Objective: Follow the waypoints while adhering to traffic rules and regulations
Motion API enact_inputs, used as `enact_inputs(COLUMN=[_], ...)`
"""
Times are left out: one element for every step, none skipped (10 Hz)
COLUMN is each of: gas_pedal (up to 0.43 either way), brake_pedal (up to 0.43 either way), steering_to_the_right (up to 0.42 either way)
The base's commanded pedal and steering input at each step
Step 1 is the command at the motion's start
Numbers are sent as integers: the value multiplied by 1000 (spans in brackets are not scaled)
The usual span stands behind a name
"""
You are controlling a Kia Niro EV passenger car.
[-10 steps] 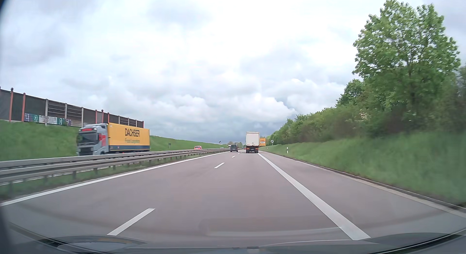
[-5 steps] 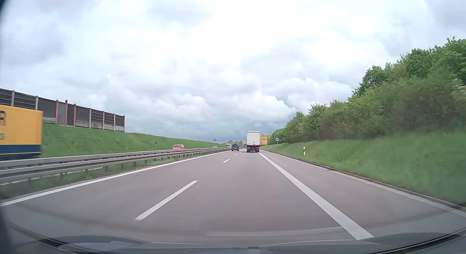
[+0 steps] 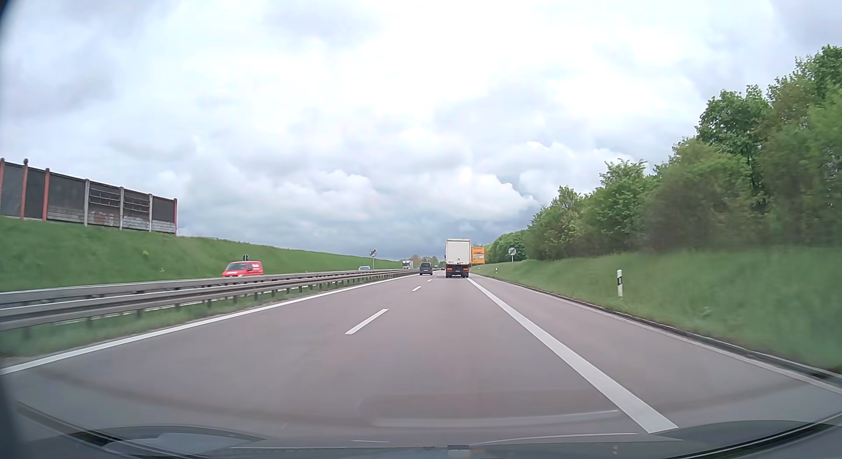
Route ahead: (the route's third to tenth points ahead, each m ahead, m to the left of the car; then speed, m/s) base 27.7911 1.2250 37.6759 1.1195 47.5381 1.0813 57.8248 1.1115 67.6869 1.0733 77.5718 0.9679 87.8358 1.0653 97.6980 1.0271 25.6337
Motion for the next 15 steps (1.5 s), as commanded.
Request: enact_inputs(gas_pedal=[228, 228, 240, 248, 248, 260, 260, 260, 260, 260, 260, 260, 260, 260, 260], brake_pedal=[12, 12, 12, 12, 6, 12, 12, 6, 18, 12, 6, 12, 12, 18, 12], steering_to_the_right=[2, 3, 3, 3, 3, 2, 2, 1, 0, 0, 0, 0, 0, 0, 0])
